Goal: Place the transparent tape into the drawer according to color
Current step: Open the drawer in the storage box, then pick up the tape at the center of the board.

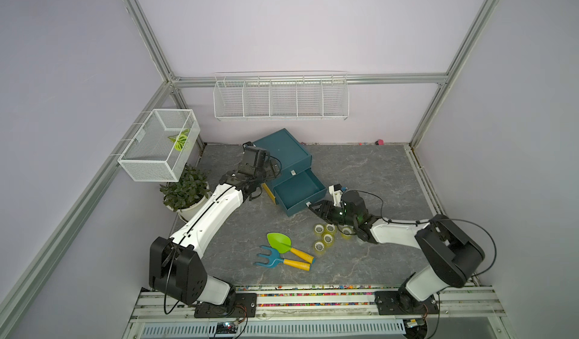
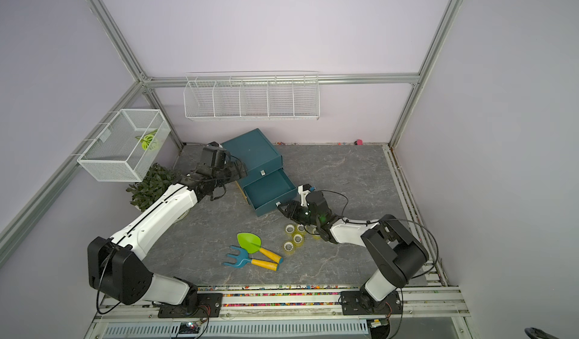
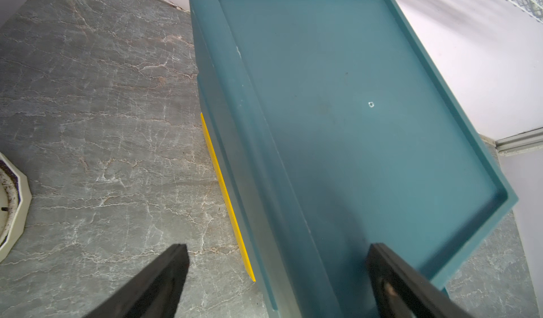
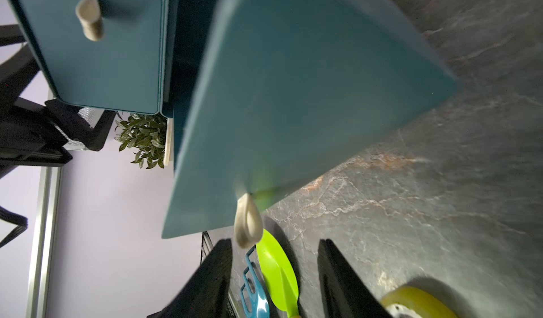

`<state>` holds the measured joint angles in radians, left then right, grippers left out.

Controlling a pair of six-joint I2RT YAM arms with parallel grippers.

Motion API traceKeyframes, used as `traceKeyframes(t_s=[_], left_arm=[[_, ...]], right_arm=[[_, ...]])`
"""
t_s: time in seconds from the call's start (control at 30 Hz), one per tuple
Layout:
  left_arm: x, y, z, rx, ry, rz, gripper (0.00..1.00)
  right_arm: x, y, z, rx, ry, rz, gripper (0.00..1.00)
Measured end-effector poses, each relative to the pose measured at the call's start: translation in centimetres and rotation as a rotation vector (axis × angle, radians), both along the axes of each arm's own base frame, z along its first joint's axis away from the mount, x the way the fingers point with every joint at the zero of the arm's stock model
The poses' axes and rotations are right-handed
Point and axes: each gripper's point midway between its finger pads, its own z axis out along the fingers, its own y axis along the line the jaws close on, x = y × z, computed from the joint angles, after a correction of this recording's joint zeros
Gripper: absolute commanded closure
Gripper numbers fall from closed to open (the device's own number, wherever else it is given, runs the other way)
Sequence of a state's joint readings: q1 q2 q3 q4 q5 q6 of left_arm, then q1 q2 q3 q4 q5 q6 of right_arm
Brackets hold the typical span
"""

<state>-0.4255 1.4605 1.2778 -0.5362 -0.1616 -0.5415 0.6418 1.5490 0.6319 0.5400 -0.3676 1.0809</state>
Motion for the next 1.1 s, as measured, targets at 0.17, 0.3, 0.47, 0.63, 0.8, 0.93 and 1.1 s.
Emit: traceKeyframes(t_s=[0.17, 0.3, 0.47, 0.63, 0.8, 0.93, 1.1], left_arm=[[-0.8, 0.1, 0.2, -0.006, 0.020, -0.012, 0.00], [-2.2, -0.1, 1.5, -0.034, 0.014, -0.043, 0.00], [-4.6, 0.3, 4.0, -0.085, -0.045, -0.074, 0.00], [-6.6, 0.5, 4.0, -0.110, -0.051, -0.103, 0.00], [-7.5, 0.8, 2.6, -0.101, -0.022, -0.114, 0.00], [-8.2, 1.1, 1.1, -0.083, 0.003, -0.116, 0.00], [-8.3, 1.2, 0.7, -0.072, 0.005, -0.117, 0.00]], right_arm=[[-1.5, -1.6, 2.2, -0.071, -0.053, 0.021, 0.43], [-3.0, -3.4, 2.4, -0.180, -0.051, 0.035, 0.43], [-4.9, -6.7, 0.8, -0.366, -0.011, 0.028, 0.41], [-6.9, -10.9, -2.4, -0.589, 0.085, -0.001, 0.41], [-8.3, -15.0, -4.6, -0.799, 0.186, -0.060, 0.38], [-8.7, -17.3, -5.8, -0.904, 0.245, -0.101, 0.37], [-8.5, -18.9, -6.3, -0.953, 0.275, -0.145, 0.36]])
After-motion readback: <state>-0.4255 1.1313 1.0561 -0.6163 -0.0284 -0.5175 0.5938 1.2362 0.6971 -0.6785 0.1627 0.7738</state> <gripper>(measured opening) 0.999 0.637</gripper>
